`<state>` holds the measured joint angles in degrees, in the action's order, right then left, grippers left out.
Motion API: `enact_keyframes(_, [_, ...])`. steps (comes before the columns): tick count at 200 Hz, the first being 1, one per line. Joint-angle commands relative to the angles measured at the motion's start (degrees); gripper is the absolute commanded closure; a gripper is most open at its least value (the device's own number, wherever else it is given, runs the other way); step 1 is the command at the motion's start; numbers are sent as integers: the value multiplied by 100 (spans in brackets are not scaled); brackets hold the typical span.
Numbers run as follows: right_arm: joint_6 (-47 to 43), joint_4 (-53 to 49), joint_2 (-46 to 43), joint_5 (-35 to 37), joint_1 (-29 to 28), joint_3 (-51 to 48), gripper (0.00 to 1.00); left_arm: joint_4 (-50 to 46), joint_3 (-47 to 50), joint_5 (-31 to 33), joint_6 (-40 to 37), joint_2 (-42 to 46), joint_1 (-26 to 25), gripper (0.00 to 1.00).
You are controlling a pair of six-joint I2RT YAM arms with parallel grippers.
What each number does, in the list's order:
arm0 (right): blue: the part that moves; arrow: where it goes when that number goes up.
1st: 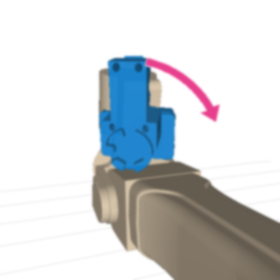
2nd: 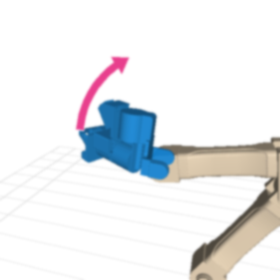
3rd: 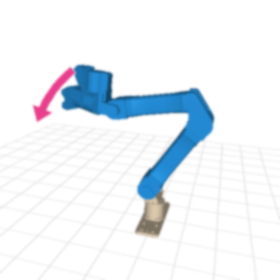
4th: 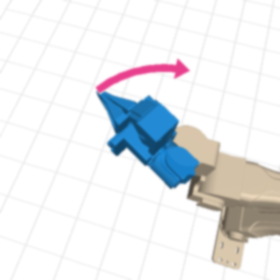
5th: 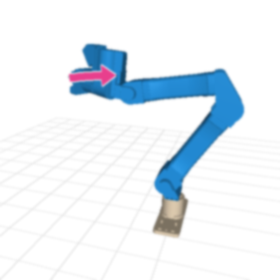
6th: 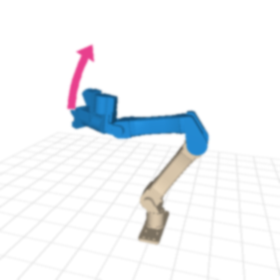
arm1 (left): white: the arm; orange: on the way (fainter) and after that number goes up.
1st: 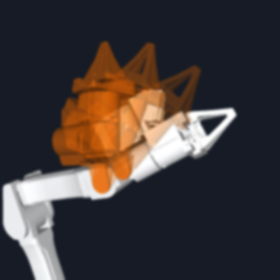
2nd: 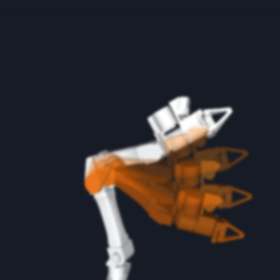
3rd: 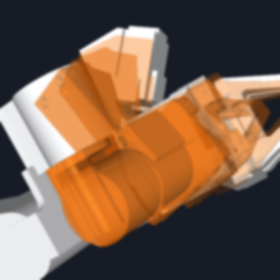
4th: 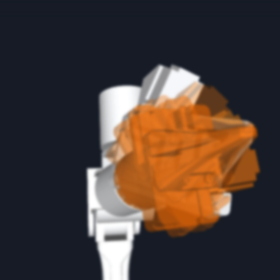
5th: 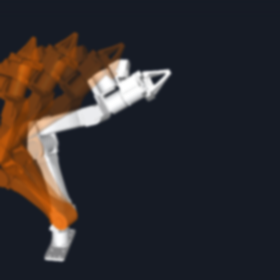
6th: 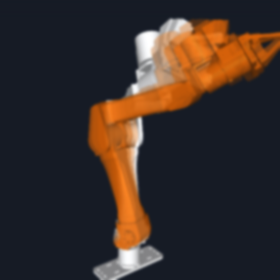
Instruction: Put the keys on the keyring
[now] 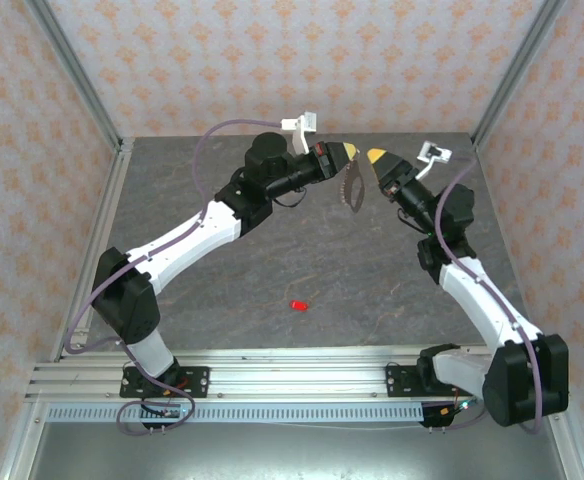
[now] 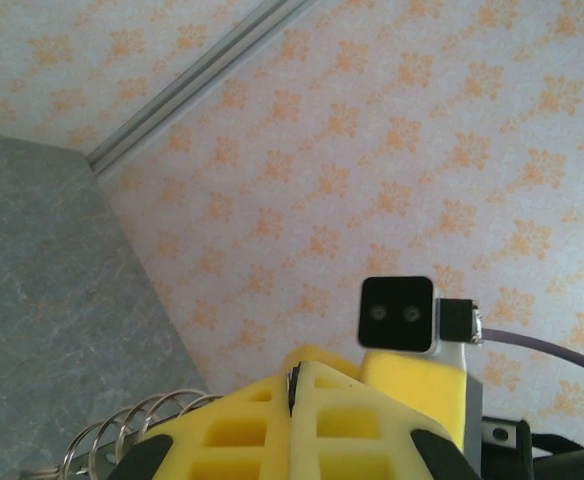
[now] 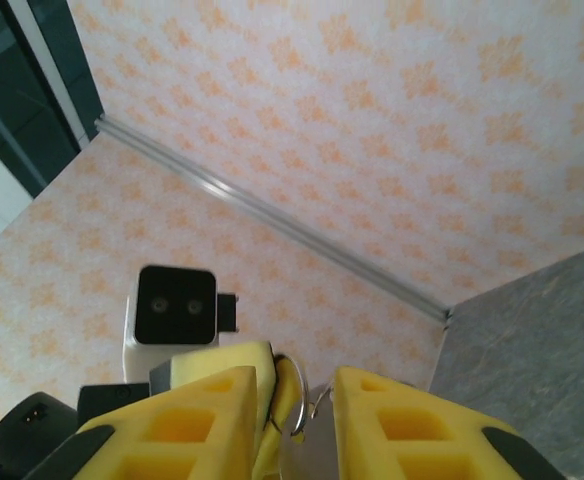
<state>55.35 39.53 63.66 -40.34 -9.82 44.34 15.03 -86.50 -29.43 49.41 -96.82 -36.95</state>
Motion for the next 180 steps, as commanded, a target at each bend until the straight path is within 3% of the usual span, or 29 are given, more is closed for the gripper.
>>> enact_keyframes(1, [-285, -308, -299, -180, 303, 55, 73, -253, -521, -630, -412, 81, 188, 100])
enact_keyframes(61, [-280, -107, -114, -970, 446, 471, 65, -1306, -1761, -2410, -868, -515, 606, 100])
enact_keyframes(88, [-167, 105, -40, -1215, 438, 609, 63, -1733, -2192, -2859, -1135, -808, 650, 100])
enact_keyframes(180, [-181, 203, 71, -1229, 199, 587, 61, -2065, -2590, -3143, -1344, -1076, 647, 100])
